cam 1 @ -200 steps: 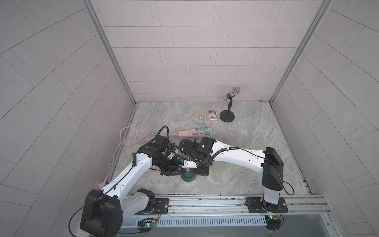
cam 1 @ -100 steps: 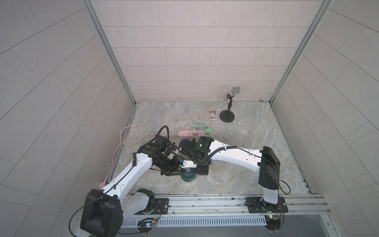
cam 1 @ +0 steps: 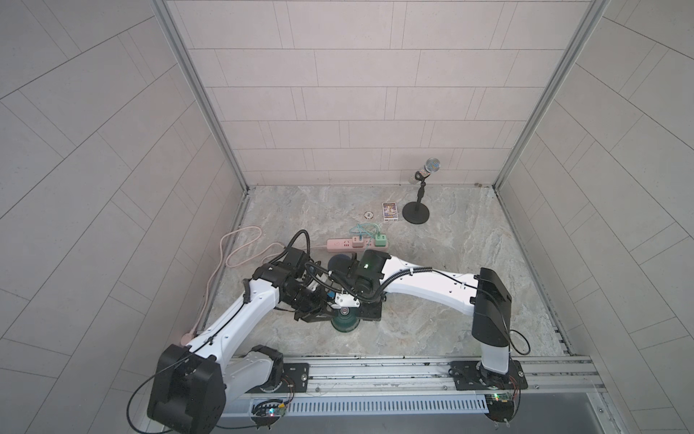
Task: Charge the cordless meat grinders
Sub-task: Insert the charging cable into the cordless meat grinder.
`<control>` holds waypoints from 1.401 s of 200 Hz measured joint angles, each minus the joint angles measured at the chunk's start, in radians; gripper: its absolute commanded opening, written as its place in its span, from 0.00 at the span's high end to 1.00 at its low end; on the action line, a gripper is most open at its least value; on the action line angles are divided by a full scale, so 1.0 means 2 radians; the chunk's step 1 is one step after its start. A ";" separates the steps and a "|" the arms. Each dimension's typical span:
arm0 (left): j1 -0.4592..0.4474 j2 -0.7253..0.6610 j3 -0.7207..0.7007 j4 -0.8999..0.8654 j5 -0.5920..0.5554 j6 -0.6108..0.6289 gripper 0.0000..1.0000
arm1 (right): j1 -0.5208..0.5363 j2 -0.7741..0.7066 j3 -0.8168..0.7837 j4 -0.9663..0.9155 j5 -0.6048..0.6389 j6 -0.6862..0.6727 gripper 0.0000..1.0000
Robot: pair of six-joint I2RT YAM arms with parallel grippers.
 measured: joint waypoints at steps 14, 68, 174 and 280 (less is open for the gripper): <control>0.000 0.000 0.000 0.000 0.000 0.000 0.73 | 0.000 0.001 0.000 0.000 -0.001 0.000 0.94; 0.000 0.000 0.000 0.000 0.000 0.000 0.73 | -0.002 0.002 0.000 0.001 -0.006 0.004 0.94; 0.000 0.002 0.001 -0.002 0.000 0.004 0.73 | -0.006 -0.010 -0.015 0.017 -0.018 0.026 0.95; 0.000 0.001 0.002 -0.003 -0.001 0.005 0.73 | -0.004 -0.019 -0.029 0.029 -0.019 0.027 0.94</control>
